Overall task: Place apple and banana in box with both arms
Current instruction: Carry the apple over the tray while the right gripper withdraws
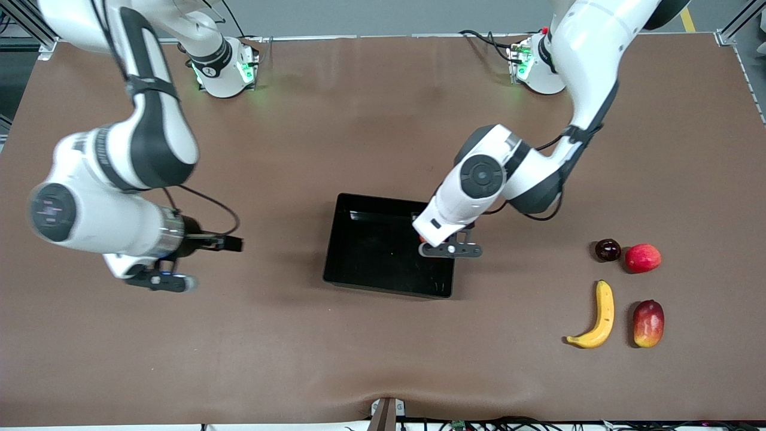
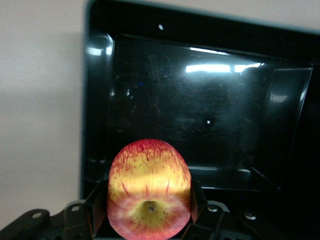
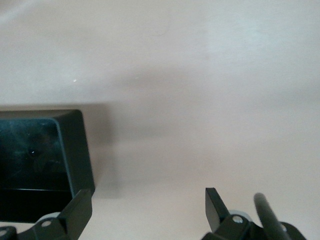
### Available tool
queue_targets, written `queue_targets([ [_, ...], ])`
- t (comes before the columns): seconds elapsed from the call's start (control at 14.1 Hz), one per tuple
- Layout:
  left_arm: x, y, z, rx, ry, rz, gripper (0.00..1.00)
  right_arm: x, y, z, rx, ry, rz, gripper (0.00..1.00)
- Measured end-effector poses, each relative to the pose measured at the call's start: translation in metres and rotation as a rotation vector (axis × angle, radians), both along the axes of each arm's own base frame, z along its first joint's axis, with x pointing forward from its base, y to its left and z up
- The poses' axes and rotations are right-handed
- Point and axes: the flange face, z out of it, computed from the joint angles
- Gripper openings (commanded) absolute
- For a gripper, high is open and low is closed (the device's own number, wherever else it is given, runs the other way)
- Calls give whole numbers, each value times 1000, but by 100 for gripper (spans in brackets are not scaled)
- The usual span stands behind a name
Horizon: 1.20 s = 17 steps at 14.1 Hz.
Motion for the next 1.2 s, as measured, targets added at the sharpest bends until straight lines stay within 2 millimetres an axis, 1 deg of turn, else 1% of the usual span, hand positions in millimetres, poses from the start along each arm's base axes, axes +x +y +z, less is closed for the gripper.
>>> queue_targets([
  [0.14,-6,-10,-24,9,15,-19,0,-2,-44,19,-9,3,-32,100],
  [0.21,-8,-12,-34,13,25,-24,0,-3,-69,31,-18,-11,-35,100],
  [0.35,-9,-10,-53,22,51,-23,0,-13,-117,55,-19,-17,-11,100],
  [0.43,-9,-10,-61,24,63,-23,1,-20,-136,67,-12,-11,-2,100],
  [0.5,-11,-10,-67,26,71,-24,11,-27,-149,79,-17,-10,1,100],
  [0.57,-12,-12,-71,27,77,-26,15,-35,-160,91,-39,-13,6,100],
  [0.71,-15,-16,-77,25,82,-32,16,-50,-177,114,-79,-14,67,100],
  [0.78,-17,-20,-80,15,74,-35,21,-58,-185,124,-85,-19,104,100],
  [0.85,-19,-26,-82,3,65,-39,33,-66,-196,135,-80,-23,128,100],
  [0.99,-22,-32,-87,-4,63,-47,100,-86,-221,156,-71,-33,134,100],
  [1.06,-22,-31,-89,2,60,-49,100,-98,-230,166,-79,-37,132,100],
  [1.2,-13,-23,-90,36,17,-68,100,-122,-237,185,-113,-45,134,100],
])
